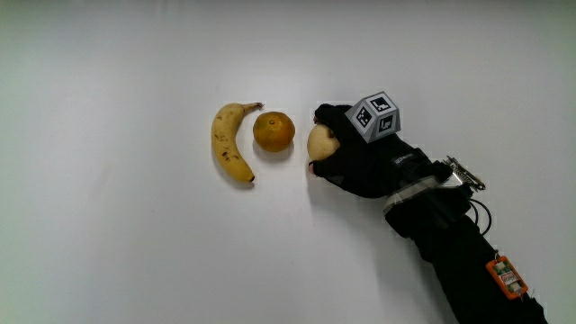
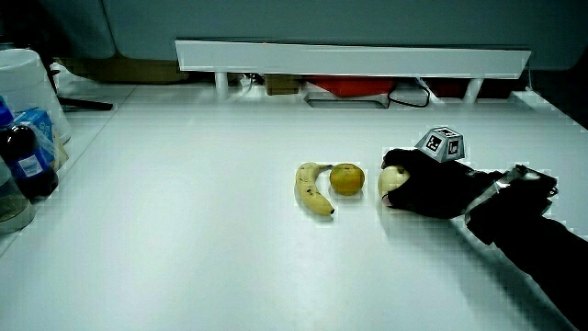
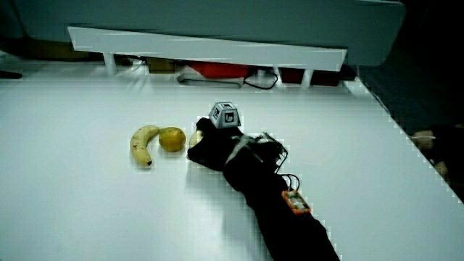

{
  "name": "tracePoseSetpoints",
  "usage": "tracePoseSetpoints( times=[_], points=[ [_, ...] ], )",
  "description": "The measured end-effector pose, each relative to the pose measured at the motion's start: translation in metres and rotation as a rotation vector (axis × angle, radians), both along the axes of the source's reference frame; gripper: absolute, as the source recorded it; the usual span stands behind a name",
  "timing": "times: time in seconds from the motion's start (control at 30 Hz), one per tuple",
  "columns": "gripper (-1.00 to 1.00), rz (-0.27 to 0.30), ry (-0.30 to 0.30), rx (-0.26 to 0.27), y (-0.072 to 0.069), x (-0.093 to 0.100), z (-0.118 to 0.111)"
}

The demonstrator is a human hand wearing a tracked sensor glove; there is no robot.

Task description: Place pear no leg

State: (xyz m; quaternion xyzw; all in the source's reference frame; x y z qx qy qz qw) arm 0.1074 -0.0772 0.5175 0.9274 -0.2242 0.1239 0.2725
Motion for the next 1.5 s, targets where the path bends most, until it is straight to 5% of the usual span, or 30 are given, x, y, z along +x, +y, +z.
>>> tracePoseSetpoints(
  times=[0.17,0.93,1.3,1.37,1.5],
  points=[
    [0.00,-0.005,0.004,-0.001,0.000,-0.004,-0.002],
    [-0.92,-0.038,0.106,-0.037,0.003,-0.006,0.007],
    [-1.00,-0.039,0.083,-0.075,0.009,0.011,0.011],
    [-1.00,-0.011,0.084,-0.032,0.013,0.020,0.003],
    [-1.00,-0.042,-0.024,-0.055,0.022,0.039,-0.007]
  ],
)
